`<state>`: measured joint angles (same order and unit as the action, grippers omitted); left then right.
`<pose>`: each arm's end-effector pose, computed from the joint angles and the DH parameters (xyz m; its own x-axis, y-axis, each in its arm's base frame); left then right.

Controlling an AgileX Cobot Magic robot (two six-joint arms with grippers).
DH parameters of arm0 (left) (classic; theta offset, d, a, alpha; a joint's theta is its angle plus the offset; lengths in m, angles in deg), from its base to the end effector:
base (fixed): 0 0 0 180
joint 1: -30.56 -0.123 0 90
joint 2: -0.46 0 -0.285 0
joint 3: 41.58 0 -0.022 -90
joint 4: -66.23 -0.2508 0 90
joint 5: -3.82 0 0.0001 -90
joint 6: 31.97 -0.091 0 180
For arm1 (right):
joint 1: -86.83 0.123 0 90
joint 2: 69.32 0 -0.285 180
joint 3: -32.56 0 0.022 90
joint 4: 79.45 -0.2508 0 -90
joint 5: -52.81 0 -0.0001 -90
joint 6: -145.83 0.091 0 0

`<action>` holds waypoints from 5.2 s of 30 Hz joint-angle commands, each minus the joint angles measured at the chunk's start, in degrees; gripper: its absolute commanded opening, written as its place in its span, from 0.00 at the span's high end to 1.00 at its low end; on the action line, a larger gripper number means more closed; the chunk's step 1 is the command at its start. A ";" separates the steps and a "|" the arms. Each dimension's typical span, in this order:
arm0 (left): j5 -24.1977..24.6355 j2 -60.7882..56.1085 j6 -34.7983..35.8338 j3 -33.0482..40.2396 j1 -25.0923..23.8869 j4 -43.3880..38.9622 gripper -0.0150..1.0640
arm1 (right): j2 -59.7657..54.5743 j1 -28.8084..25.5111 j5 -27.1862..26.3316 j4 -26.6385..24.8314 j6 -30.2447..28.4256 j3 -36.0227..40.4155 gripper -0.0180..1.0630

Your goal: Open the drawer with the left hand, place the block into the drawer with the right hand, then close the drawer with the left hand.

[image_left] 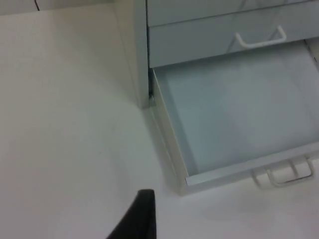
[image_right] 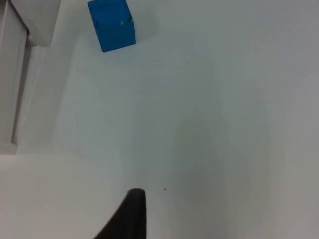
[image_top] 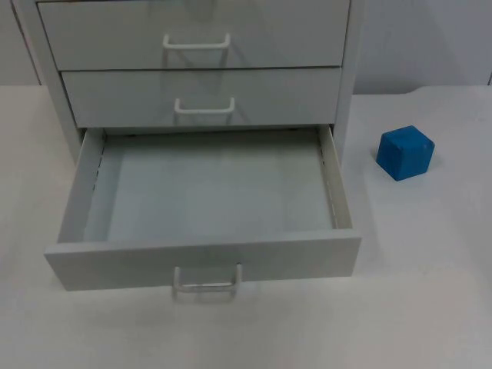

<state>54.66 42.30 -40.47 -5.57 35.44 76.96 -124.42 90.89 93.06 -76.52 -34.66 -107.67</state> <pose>0.0975 -0.0215 0.3316 -0.6101 0.0811 -0.7882 0.2152 0.9743 -0.0662 0.1527 0.0078 0.2929 -0.7033 -0.0976 -0.7042 -0.0811 0.9951 -0.0570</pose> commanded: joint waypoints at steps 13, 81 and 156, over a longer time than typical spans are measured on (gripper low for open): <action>0.90 -0.27 -0.30 -0.14 -0.29 0.33 0.01 | -28.70 4.56 -3.17 -6.26 -9.64 -14.60 0.01; 1.25 -0.27 -0.30 -0.14 -0.29 -0.88 0.01 | -32.60 9.29 -17.54 -2.92 0.49 -7.93 0.98; 1.37 -0.27 -0.30 -0.14 -0.29 -2.64 0.01 | -69.32 44.83 -12.71 32.57 51.38 -46.89 0.24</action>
<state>55.81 42.30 -40.67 -5.57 35.44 74.45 -195.53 135.17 77.60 -40.97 20.52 -154.25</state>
